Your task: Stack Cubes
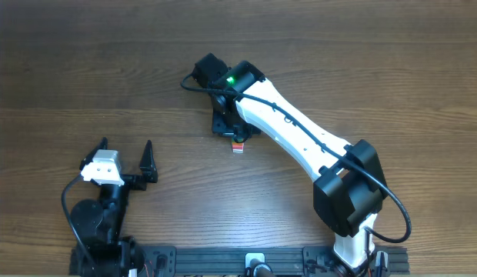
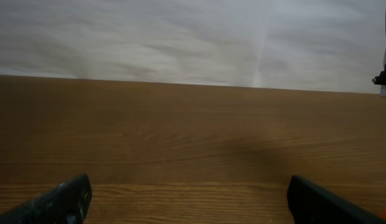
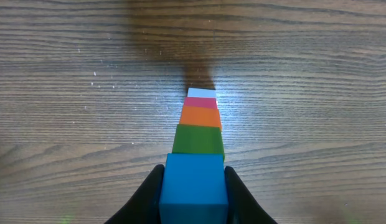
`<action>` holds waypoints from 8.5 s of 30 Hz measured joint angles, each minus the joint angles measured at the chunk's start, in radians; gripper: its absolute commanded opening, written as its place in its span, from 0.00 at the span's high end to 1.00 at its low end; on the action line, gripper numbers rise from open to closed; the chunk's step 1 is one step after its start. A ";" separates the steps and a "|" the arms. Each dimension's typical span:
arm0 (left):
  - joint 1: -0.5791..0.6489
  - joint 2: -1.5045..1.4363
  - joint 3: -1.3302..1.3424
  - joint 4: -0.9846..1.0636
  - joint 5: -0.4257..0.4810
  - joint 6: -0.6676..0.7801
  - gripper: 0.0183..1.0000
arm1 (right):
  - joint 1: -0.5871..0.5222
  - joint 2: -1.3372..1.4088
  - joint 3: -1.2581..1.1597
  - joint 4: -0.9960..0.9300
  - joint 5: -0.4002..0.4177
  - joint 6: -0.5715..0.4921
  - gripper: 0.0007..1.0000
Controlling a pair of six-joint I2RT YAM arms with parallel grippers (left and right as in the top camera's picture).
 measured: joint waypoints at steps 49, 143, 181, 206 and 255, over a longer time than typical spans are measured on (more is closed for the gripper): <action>0.000 0.000 0.000 0.000 0.000 0.000 0.00 | 0.000 0.001 0.000 0.000 -0.003 -0.004 0.71; 0.000 0.000 0.000 0.000 0.000 0.000 0.00 | -0.072 -0.132 0.005 -0.051 0.130 -0.136 0.01; 0.000 0.000 0.000 0.000 0.000 0.000 0.00 | -0.121 -1.432 -1.277 0.778 0.438 -0.370 0.01; 0.000 0.000 0.000 0.000 0.000 0.000 0.00 | -0.123 -1.486 -1.670 1.103 0.472 -0.397 0.01; 0.000 0.000 0.000 0.000 0.000 0.000 0.00 | -0.682 -1.953 -1.671 1.078 0.021 -0.812 0.01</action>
